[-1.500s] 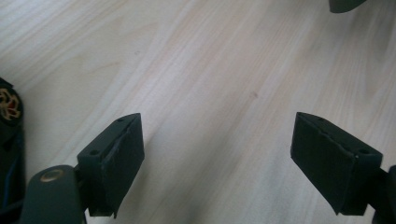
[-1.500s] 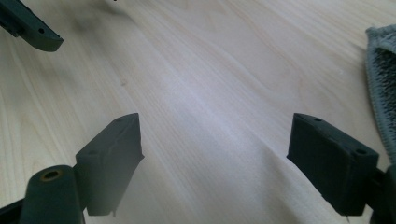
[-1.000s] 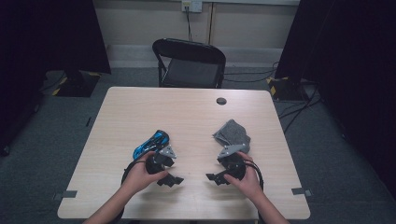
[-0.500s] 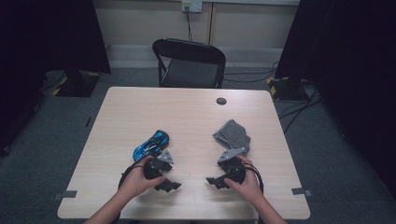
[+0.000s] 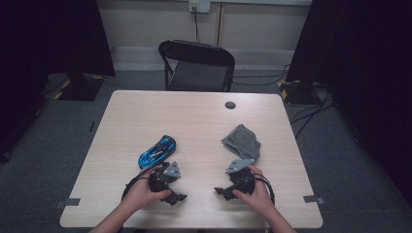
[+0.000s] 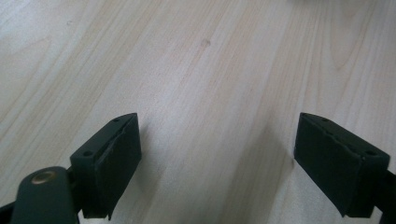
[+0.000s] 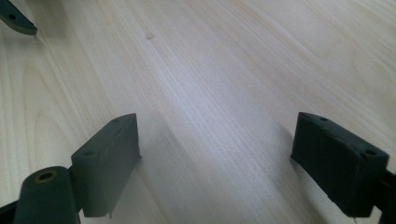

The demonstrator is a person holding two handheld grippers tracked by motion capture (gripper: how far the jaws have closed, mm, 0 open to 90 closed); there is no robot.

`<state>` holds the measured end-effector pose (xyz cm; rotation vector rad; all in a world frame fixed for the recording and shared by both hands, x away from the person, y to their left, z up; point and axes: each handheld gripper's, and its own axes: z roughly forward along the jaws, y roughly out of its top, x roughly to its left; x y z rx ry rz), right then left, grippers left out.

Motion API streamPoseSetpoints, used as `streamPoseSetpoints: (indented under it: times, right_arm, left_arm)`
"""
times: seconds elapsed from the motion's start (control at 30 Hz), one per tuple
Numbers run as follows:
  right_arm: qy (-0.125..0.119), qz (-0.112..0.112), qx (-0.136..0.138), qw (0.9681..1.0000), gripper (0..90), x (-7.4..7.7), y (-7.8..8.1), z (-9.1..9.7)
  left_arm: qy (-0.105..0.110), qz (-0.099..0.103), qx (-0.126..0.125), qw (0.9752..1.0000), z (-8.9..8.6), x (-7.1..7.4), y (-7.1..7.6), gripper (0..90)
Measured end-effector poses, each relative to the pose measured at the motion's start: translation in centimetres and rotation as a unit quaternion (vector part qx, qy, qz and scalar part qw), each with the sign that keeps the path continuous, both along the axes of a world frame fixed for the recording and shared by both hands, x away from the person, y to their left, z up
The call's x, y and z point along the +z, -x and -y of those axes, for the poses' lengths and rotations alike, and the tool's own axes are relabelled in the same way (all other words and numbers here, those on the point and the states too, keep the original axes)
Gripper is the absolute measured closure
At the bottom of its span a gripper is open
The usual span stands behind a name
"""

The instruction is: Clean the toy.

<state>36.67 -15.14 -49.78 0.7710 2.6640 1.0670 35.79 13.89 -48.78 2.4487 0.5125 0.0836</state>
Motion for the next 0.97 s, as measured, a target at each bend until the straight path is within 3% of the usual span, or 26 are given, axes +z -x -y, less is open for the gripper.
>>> streamPoseSetpoints:
  times: [0.1, 0.2, 0.43, 0.63, 0.73, 0.97]
  right_arm:
    - [-0.002, 0.005, 0.002, 1.0000, 14.3, -0.1, 0.1, 0.1]
    - [-0.008, 0.011, 0.005, 0.9999, 14.2, -0.3, 0.2, 0.2]
    - [-0.024, 0.021, 0.010, 0.9994, 14.2, -0.6, 0.3, 0.6]
    - [-0.023, 0.021, 0.014, 0.9994, 13.8, -0.6, 0.4, 0.6]
    - [-0.024, 0.020, 0.015, 0.9994, 13.8, -0.6, 0.4, 0.6]
    - [-0.022, 0.022, 0.013, 0.9994, 13.5, -0.6, 0.4, 0.6]
  left_arm:
    - [0.011, 0.010, 0.000, 0.9999, 0.0, -0.3, 0.3, 11.7]
    - [0.008, 0.019, -0.012, 0.9997, 0.0, -0.5, 0.6, 7.9]
    - [0.013, 0.022, -0.021, 0.9994, 0.1, -0.9, 0.8, 0.1]
    - [0.033, 0.033, -0.025, 0.9986, -0.4, -1.2, 1.0, 0.0]
    - [0.063, 0.042, -0.021, 0.9969, -0.6, -1.7, 1.0, 0.0]
    - [0.063, 0.043, -0.018, 0.9969, -0.5, -1.7, 1.1, 0.0]
